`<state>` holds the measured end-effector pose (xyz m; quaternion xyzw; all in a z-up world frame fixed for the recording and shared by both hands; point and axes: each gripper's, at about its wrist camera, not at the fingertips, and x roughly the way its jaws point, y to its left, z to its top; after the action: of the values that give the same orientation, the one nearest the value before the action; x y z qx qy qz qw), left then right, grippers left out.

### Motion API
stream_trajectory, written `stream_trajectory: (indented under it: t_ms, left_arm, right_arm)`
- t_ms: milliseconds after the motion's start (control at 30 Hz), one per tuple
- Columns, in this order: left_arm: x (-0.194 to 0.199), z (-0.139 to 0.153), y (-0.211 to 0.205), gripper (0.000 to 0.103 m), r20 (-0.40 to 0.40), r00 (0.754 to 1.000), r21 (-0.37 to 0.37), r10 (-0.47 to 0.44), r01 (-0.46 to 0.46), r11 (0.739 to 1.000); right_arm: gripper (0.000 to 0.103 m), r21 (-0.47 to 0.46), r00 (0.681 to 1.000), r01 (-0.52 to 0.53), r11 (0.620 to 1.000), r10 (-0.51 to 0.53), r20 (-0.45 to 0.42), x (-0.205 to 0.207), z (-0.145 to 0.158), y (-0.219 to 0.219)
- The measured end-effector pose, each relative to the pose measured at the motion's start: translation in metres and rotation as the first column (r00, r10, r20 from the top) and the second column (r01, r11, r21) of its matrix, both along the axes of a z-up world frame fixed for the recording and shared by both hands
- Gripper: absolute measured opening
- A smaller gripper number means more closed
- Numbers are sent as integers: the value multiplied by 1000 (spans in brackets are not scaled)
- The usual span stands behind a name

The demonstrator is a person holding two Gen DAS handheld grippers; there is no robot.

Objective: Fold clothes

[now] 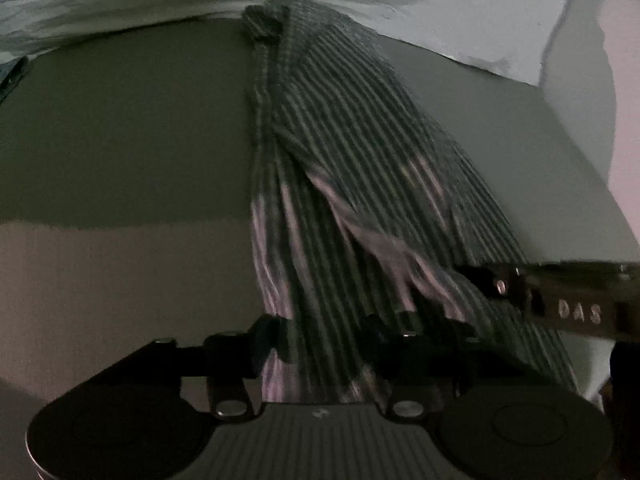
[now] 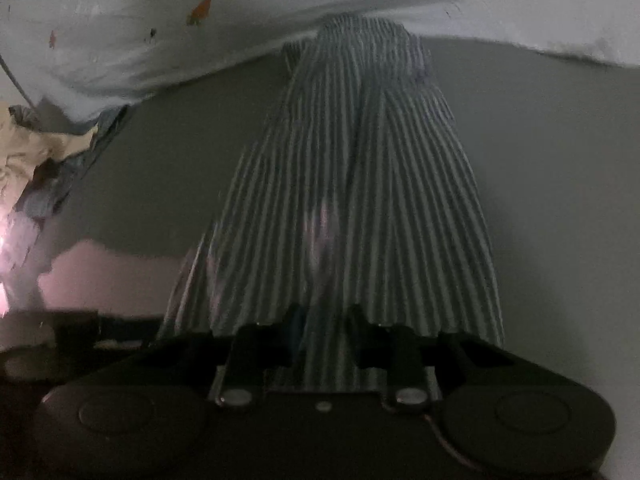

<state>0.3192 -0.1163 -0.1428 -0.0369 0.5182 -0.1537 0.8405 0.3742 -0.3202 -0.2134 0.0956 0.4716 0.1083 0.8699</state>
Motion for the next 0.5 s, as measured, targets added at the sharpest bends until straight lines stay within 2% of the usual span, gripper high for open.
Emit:
stream_trajectory:
  t_ms: [67, 167, 200, 267, 300, 400, 500]
  left_arm:
    - [-10, 0, 2, 58, -8, 1000, -10, 0, 0, 1000]
    - [-27, -1, 12, 62, 8, 1000, -17, -4, 5, 1000]
    - [-34, -1, 17, 63, 12, 1000, -24, -3, 4, 1000]
    - [-46, -2, 26, 67, 6, 1000, -69, 1, -1, 998]
    - [-51, -2, 30, 67, -3, 1000, -90, 9, -10, 996]
    - [-65, -3, 31, 67, -26, 999, -102, 25, -28, 994]
    - [-72, -4, 26, 75, -58, 998, -129, 33, -40, 991]
  right_arm:
    - [29, 4, 1000, 11, 1000, -11, -9, -22, 1, -6]
    - [34, 27, 997, 74, 997, -74, 29, -47, 3, -23]
    - [45, 39, 993, 99, 994, -101, 52, -56, 5, -30]
    - [53, 21, 980, 176, 984, -177, 91, -74, 6, -48]
    - [53, 10, 970, 215, 977, -215, 111, -83, 7, -58]
    - [53, 10, 956, 285, 959, -285, 73, -103, -3, -88]
    - [52, 41, 962, 270, 962, -272, 31, -117, -12, -108]
